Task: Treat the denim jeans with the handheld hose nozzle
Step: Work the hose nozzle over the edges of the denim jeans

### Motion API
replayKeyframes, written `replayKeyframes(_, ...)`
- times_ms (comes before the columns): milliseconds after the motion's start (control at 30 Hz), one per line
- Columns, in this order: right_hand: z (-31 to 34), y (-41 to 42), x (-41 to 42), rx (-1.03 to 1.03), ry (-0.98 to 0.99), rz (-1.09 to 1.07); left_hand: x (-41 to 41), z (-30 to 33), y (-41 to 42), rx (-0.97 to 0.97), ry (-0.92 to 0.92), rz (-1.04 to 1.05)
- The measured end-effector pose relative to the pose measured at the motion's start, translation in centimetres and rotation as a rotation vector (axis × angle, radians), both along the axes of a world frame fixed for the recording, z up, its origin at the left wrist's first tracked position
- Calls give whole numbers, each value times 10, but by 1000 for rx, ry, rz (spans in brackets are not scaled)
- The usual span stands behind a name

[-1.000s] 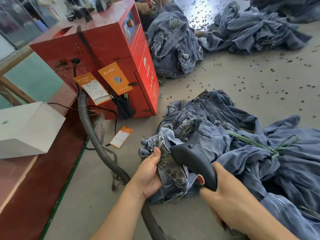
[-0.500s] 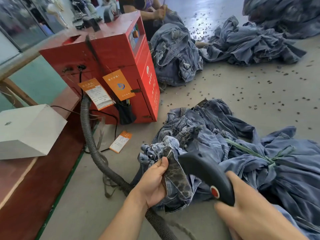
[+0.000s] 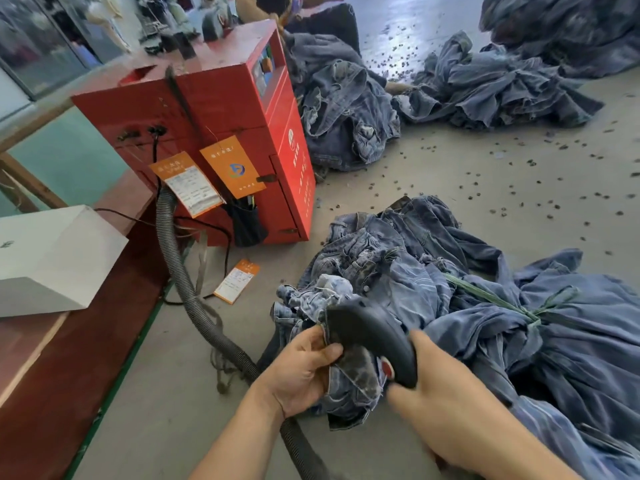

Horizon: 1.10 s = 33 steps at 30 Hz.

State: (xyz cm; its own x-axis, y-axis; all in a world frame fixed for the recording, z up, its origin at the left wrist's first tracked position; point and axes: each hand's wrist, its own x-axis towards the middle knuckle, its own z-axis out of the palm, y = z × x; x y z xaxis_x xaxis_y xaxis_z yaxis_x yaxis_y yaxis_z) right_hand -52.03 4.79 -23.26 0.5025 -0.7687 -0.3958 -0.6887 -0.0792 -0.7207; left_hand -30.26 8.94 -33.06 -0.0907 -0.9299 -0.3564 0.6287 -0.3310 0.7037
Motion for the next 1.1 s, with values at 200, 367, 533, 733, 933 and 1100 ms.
replayKeyframes(200, 8, -11, -13, 52, -92, -84, 6, 3, 5, 56, -74, 9)
replayKeyframes(367, 2, 0, -1, 75, -92, -25, 5, 1, 2, 88, -138, 57)
replayKeyframes(533, 1, -4, -5, 94, -133, -93, 13, 4, 6, 137, -252, 62)
replayKeyframes(733, 5, -9, 13, 158, -178, -51, 11, 4, 7, 191, -435, 22)
replayKeyframes(933, 17, -4, -17, 235, -212, -76, 6, 13, 19, 206, -393, 59)
replayKeyframes(1100, 4, -4, 1, 307, -266, -77, -6, 12, 28, 218, -408, 56)
